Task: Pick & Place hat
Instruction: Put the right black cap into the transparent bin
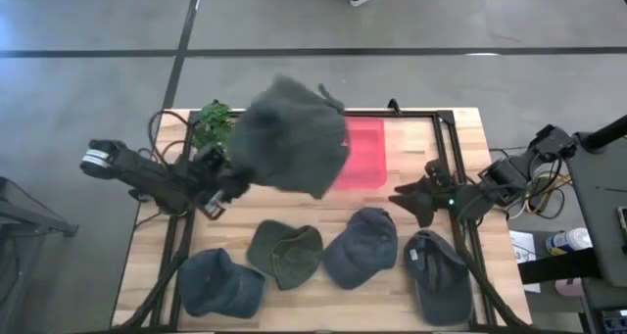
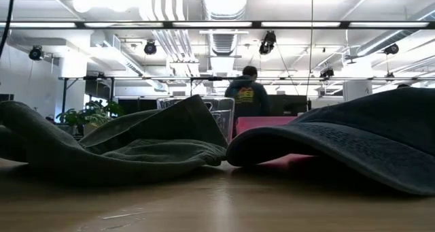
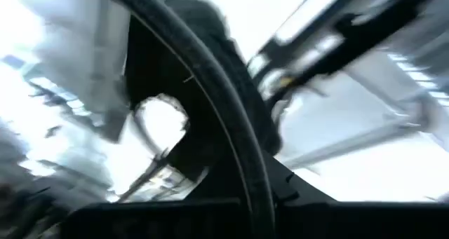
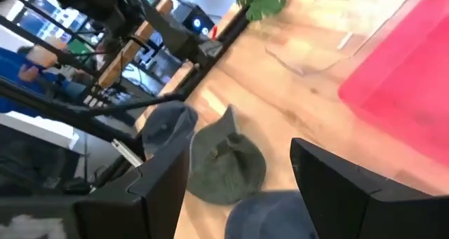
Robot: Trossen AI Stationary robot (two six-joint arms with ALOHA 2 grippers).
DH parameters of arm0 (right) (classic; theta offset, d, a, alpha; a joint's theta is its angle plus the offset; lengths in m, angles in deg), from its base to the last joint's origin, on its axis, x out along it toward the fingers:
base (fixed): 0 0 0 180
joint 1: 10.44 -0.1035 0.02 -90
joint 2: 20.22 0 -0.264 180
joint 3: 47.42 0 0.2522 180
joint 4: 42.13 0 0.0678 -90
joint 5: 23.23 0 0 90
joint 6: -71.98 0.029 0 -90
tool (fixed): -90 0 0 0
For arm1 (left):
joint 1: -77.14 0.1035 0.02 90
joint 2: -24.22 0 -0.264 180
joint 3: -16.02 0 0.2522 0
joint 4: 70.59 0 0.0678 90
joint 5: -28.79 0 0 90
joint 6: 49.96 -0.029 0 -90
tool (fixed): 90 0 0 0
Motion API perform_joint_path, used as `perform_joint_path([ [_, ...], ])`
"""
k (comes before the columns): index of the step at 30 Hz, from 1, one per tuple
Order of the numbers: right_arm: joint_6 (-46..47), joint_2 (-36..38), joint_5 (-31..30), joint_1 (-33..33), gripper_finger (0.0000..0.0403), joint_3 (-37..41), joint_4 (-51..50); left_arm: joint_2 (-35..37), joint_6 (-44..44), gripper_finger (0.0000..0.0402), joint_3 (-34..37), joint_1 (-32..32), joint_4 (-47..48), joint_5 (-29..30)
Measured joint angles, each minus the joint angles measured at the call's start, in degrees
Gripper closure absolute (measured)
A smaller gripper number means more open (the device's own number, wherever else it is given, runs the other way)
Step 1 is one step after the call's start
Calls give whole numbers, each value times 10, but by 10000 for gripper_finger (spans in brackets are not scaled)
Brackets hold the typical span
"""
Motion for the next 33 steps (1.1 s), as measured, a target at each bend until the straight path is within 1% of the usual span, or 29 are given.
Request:
perform_joint_path([
  [1,-8,1,-3,3,161,-8,2,7,-5,395,3,0,23,-25],
  [2,-16,2,-3,6,161,-16,2,13,-21,395,3,-4,61,1],
  [3,-23,2,-1,9,161,-24,1,20,-44,395,-3,-20,120,80],
  [4,-30,2,4,12,161,-34,1,28,-93,395,-18,-43,208,161],
  [6,-43,-1,22,16,161,-56,-15,42,-229,395,-73,-78,441,261],
  [7,-44,-1,27,19,161,-68,-35,40,-269,395,-112,-91,557,313],
  [10,-10,-1,28,23,166,-107,-124,1,-324,395,-233,-121,848,469],
  [11,6,0,28,26,169,-120,-158,-19,-357,395,-268,-125,925,517],
  [13,54,-2,28,35,173,-140,-225,-65,-453,395,-323,-129,1054,620],
  [15,110,-3,28,49,177,-152,-271,-110,-571,395,-352,-127,1158,719],
  [16,133,-4,29,57,178,-153,-284,-128,-630,395,-357,-122,1200,752],
  [17,147,-4,30,66,179,-154,-287,-144,-684,395,-358,-115,1236,770],
  [18,156,-4,31,77,179,-153,-285,-158,-721,395,-356,-110,1269,773],
  [19,160,-4,33,91,179,-152,-282,-168,-738,395,-352,-106,1295,768],
  [21,158,-5,47,124,179,-150,-276,-183,-751,395,-336,-105,1303,762],
  [23,143,-7,73,164,179,-147,-268,-193,-752,395,-320,-109,1291,761],
  [26,81,-11,143,235,179,-136,-221,-197,-768,396,-289,-123,1229,747],
  [29,22,-30,192,313,179,-131,-179,-197,-805,396,-264,-141,1152,732],
  [31,-25,-53,217,370,181,-132,-175,-197,-822,396,-252,-154,1114,725],
  [33,-72,-80,251,427,185,-132,-175,-198,-829,396,-246,-166,1103,722],
])
